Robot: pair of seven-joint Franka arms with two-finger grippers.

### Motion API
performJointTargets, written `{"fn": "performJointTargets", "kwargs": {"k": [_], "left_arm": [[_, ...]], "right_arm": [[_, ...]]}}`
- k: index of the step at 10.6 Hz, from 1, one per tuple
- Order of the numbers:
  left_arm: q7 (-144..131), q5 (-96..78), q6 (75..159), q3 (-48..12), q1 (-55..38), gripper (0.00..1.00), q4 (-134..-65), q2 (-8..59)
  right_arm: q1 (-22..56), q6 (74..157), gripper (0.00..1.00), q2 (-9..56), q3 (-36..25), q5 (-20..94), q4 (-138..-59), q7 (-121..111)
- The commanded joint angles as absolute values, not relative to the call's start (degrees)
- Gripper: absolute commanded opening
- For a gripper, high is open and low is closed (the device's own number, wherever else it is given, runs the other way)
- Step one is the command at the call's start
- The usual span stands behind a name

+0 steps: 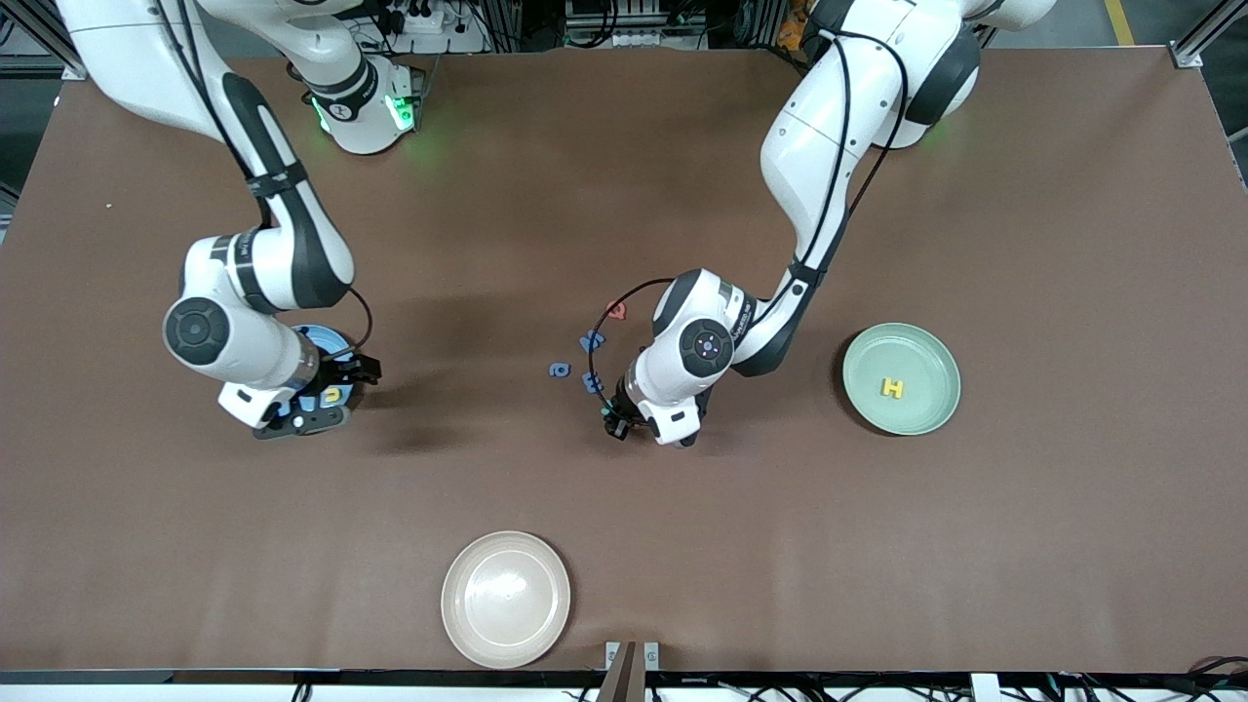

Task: Sort upper and lower case letters into plates
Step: 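Place the u on the blue plate while the left gripper grasps the R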

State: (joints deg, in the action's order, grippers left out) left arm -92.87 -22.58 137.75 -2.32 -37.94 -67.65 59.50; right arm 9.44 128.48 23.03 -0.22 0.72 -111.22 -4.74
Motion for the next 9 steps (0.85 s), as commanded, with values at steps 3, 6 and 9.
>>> {"fn": "performJointTargets", "kwargs": {"k": [3,6,9], "left_arm": [[-93.25,-24.52,138.43,-1.06,-39.29,0.2,-66.09,62.4],[-93.16,-24.43,138.52,-1.05,-39.81,0.02,-66.18,62.49],[-93.16,-24.26,135.72,-1.23,-39.99,0.0,-66.27,59.34]], "right_arm": [[12.39,128.23,1.0,22.59,-0.09,0.7,-110.04,-5.01],[13.53,127.88,1.0,22.59,-0.09,0.7,-109.6,-4.92],[14.32,127.71,1.0,22.94,-0.09,0.7,-108.64,-4.92]]}}
